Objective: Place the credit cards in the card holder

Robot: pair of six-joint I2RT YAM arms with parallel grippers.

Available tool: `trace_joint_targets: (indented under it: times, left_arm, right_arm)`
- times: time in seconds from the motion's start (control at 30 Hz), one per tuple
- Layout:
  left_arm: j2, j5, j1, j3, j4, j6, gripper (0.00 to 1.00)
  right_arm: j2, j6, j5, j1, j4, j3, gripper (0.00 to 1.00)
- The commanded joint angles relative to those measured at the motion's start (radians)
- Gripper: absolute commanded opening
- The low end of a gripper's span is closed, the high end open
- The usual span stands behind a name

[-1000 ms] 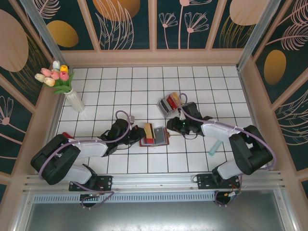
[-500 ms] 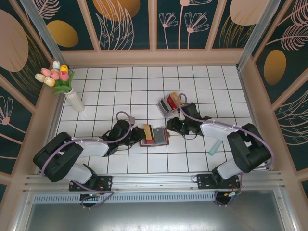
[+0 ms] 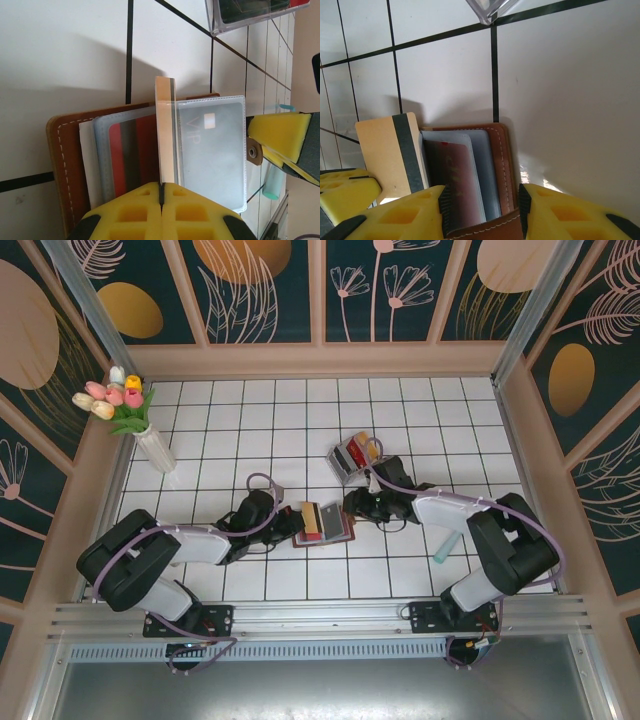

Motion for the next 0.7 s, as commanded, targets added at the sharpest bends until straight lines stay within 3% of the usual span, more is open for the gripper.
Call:
trace_joint_targets:
  times: [0.0,0.13,0.37,0.47,0.57,0.67]
  left_arm:
    - [0.012,0.004,-0.005,0.009,-0.013,0.029,0.0]
    - [0.012,0.033,-0.006,0.003,0.036,0.017,0.0]
    - [0.007,0.018,-0.005,-0.001,0.034,0.007,0.0]
    - [0.007,0.015,-0.006,-0.003,0.029,0.006,0.0]
    - [-0.002,0.011,-0.006,-0.002,0.026,0.006,0.0]
    - [-0.007,0.007,-0.005,0.0,0.022,0.007,0.0]
  right_arm:
    - [0.018,0.019,-0.02,0.008,0.036,-0.004,0.42]
    - [0.018,0.021,0.033,0.008,0.002,0.005,0.39]
    - [-0.084,-0.003,0.167,0.008,-0.097,0.049,0.43]
    - [-0.146,-0.013,0.159,0.012,-0.09,0.057,0.43]
    - [-0.186,-0.021,0.102,0.027,-0.058,0.06,0.35]
    - [-0.16,-0.033,0.01,0.059,-0.03,0.083,0.19]
